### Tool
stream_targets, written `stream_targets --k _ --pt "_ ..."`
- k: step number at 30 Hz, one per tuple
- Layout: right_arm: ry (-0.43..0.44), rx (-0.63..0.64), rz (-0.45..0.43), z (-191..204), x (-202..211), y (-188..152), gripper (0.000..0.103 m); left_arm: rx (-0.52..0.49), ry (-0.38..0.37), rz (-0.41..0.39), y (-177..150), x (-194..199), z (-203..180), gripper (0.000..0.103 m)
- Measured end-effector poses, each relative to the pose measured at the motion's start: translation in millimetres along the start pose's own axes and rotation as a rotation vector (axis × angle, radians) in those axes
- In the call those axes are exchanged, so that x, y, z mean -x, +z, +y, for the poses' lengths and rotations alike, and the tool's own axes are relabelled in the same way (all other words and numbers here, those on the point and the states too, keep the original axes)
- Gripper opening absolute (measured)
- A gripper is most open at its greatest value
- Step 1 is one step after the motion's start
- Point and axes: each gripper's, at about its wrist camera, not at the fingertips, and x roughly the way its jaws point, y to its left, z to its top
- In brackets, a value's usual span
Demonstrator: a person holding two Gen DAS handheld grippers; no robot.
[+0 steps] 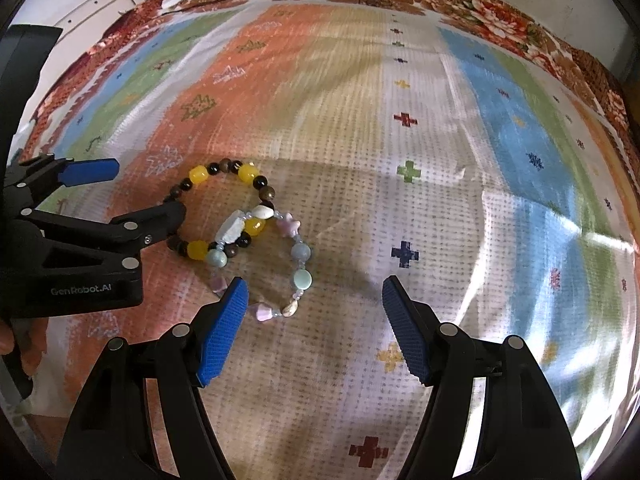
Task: Organize jewelry
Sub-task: 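Grasp the yellow-black bracelet with left tool while right tool grasps the white bracelet, then lift both held bracelets and carry them over the silver tin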
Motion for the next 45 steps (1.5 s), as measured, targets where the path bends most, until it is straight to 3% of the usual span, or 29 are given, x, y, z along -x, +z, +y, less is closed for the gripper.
stream_targets --k 10,15,18,21,23,31,36,45 --pt "-0.002 0.007 0.021 1 -4 0 0.067 0.005 0.018 0.026 -5 -10 11 0.089" --pt "-0.017 0.000 0.016 -3 -5 -2 0.036 0.004 0.021 0.023 -6 -8 13 0.079" --pt "-0.001 0.017 0.015 -1 -4 -3 0.016 -0.004 0.015 0.017 -6 -7 13 0.064" --pt "-0.002 0.042 0.015 3 -4 -4 0.012 -0.022 0.000 0.022 -6 -6 10 0.040" --pt "-0.002 0.048 0.014 4 -3 -4 0.012 -0.046 -0.002 0.025 -6 -5 7 0.011" --pt "0.025 0.064 0.003 12 7 -4 0.012 -0.055 0.001 0.034 -8 5 5 0.011" --pt "0.002 0.048 -0.015 15 21 -4 0.012 -0.031 -0.021 0.006 -9 22 11 0.011" --pt "0.036 0.013 -0.054 13 39 -6 0.012 -0.004 -0.065 -0.051 -11 57 13 0.011"
